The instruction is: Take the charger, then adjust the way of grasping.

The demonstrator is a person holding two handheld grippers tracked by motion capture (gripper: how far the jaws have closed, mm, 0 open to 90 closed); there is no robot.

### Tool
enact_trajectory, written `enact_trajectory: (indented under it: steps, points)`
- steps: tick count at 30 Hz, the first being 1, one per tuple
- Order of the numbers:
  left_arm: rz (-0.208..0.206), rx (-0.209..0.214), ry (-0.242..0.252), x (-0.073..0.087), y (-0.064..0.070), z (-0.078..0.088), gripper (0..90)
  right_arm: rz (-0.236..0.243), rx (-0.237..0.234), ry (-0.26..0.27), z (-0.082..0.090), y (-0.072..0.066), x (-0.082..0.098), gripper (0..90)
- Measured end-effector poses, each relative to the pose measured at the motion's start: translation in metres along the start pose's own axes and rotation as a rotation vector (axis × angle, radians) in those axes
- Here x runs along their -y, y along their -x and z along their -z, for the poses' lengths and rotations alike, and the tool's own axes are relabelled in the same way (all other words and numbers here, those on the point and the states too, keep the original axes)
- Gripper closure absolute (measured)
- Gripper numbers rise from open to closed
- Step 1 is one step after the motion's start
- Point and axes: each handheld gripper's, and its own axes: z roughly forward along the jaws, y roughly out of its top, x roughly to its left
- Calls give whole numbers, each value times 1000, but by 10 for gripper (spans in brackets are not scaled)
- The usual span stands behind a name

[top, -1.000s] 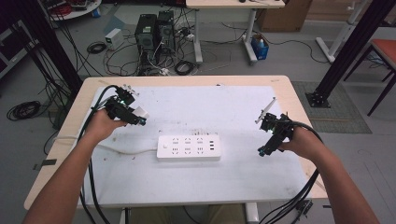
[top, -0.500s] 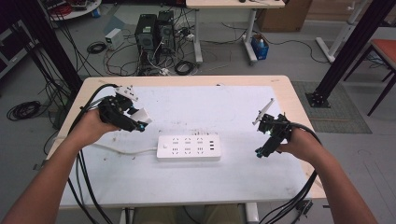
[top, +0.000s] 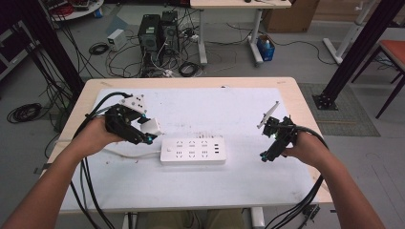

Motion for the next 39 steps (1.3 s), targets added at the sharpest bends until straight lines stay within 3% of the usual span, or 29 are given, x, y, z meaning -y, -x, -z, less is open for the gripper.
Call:
enact_trajectory:
  steps: [4,16,20,25,30,39]
  points:
    - [-14,13,-3,-4,3,-2,425,-16,15,15,2,-1,1,19]
    - [-80,55,-3,-22,10,-15,425,-108,-5,130,12,-12,-2,19]
    - [-102,55,9,-30,14,-18,425,-178,-36,214,15,-16,-5,20]
    - [-134,63,4,-39,23,-29,425,-267,-120,355,18,-21,-6,19]
    - [-177,71,14,-50,35,-43,425,-371,-273,468,13,-25,-7,19]
    - [-247,76,20,-70,53,-65,425,-466,-444,543,4,-32,-17,20]
